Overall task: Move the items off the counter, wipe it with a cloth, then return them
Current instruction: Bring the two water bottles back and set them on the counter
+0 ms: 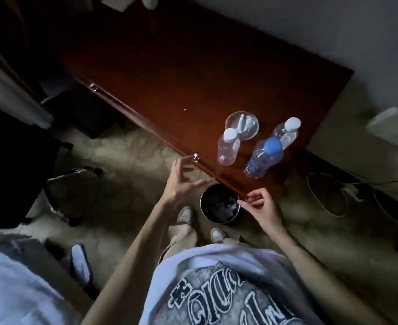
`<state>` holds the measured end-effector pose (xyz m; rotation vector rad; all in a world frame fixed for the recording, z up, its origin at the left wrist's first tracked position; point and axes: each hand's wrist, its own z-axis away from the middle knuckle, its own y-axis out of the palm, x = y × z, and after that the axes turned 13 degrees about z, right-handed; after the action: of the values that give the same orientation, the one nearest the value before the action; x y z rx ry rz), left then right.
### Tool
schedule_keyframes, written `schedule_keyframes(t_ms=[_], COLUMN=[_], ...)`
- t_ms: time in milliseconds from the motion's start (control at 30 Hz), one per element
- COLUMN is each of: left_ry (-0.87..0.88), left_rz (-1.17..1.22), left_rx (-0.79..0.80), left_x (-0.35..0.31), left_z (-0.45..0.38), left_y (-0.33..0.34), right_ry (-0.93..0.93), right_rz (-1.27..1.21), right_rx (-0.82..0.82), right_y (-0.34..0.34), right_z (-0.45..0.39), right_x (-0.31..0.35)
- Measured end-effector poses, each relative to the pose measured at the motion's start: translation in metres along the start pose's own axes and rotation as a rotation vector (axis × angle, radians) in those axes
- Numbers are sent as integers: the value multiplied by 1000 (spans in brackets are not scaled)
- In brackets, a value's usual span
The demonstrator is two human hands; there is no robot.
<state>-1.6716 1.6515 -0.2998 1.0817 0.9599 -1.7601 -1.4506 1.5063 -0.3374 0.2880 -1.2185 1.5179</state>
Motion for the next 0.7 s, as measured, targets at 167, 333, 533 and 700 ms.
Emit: schedule_keyframes(t_ms=[167,333,533,700], left_ry=[219,272,227,97], left_rz=[-221,-385,-348,-274], left_rx=[364,555,587,675], left_x=[-42,-58,-55,-50], left_z=[-81,-113,-120,-119], left_y=[17,42,43,27], right_ry=[127,127,115,181], right_rz=[-71,-183,-328,-392], right_rx=[-418,-626,-635,-742], right_y=[4,9,11,20], right_z=[6,-1,-29,-29], right_x=[11,52,93,95])
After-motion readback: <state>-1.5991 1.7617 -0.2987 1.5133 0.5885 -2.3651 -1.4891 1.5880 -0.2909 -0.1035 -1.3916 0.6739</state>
